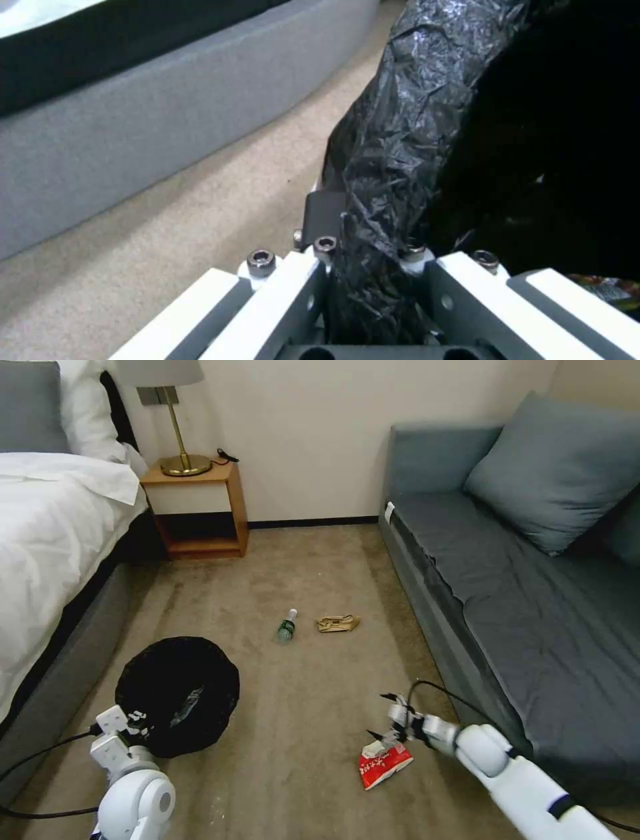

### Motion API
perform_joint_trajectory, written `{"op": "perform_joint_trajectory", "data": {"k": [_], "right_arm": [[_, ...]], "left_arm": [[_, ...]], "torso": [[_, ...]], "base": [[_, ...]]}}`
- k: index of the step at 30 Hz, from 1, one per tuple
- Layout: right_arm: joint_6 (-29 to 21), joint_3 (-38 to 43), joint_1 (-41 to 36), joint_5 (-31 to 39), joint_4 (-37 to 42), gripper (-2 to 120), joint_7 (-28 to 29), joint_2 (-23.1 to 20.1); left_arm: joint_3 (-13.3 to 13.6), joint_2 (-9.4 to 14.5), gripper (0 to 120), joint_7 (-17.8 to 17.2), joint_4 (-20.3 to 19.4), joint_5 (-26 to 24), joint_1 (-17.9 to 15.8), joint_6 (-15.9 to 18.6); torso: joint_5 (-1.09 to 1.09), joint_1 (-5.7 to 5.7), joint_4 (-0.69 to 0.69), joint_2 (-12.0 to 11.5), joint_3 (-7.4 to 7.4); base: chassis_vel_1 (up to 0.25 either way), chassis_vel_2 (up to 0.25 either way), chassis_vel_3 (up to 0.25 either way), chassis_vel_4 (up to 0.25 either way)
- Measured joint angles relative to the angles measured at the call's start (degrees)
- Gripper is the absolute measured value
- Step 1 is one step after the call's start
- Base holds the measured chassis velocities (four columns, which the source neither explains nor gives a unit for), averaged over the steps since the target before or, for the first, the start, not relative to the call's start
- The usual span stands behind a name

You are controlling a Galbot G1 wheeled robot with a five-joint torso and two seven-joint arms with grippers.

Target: Pick up the trash bin, then pick up the garbage on the floor and place it into the trash bin.

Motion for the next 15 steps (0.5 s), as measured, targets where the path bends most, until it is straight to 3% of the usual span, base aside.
{"op": "perform_joint_trajectory", "data": {"k": [1,3,15], "right_arm": [[0.0,1.6,-0.7,0.2,0.3,100,-5.5,-0.4],[-0.1,2.6,-1.3,0.1,0.3,100,-9.4,-0.4],[1.4,1.5,0.9,-5.7,-6.6,100,-9.8,5.3]], "left_arm": [[0.0,0.0,1,0.1,0.3,0.0,-0.1,0.0],[0.0,0.1,1,0.3,0.5,0.0,-0.2,0.0],[-0.4,0.1,1,0.5,0.4,0.2,1.1,-0.6]], "torso": [[0.0,0.0,0.01,0.0,0.0],[-0.01,0.0,0.0,0.0,0.0],[-0.01,0.0,0.02,0.0,0.0]], "base": [[0.0,0.0,0.0,0.0],[0.0,0.0,0.0,0.0],[0.0,0.0,0.0,0.0]]}}
